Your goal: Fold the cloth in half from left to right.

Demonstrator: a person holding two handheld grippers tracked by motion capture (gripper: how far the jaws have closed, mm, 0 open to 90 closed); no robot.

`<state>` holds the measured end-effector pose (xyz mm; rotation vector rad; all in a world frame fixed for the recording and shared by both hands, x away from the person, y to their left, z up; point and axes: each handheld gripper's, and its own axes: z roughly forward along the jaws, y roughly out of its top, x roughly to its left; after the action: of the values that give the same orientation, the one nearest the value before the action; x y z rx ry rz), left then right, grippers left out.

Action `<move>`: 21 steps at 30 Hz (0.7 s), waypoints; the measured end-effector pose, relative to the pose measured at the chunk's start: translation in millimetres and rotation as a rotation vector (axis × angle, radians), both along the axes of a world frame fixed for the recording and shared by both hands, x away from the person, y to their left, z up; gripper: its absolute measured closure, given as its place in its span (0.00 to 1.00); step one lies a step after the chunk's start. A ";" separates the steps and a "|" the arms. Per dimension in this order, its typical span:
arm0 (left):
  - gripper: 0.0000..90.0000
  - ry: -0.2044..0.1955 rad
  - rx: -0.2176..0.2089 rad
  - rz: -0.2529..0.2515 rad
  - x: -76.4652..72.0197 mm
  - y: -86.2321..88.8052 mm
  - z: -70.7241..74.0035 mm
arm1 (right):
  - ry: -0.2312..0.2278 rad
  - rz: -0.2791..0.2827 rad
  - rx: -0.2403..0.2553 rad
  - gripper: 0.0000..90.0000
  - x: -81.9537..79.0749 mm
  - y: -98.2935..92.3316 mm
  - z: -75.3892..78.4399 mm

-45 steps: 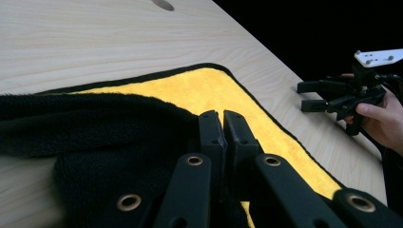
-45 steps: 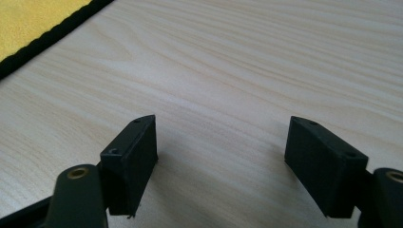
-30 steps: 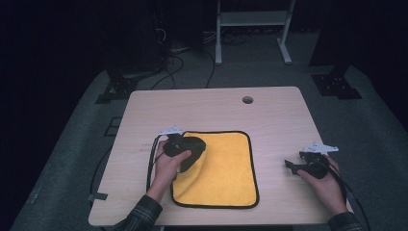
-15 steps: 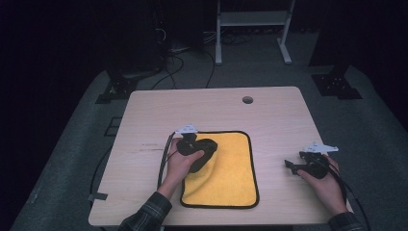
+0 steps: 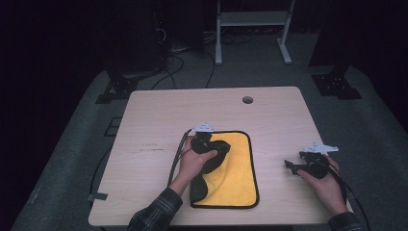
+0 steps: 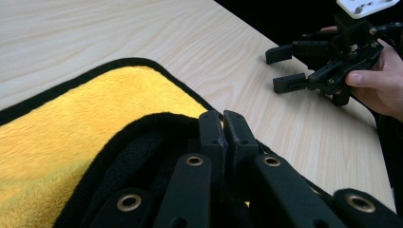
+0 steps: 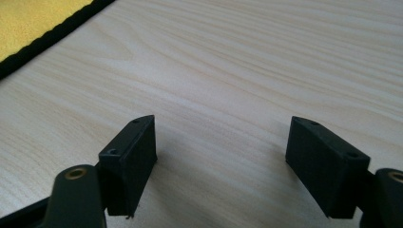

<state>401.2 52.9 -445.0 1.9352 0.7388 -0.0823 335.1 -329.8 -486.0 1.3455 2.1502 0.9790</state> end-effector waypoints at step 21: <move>0.97 0.067 0.006 -0.056 16.4 -52.3 -12.0 | 0.000 0.001 0.000 0.27 -0.1 0.0 0.0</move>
<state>417.6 0.6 -457.0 1.9675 0.7296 -0.1800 335.0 -329.8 -486.0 1.3447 2.1507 0.9793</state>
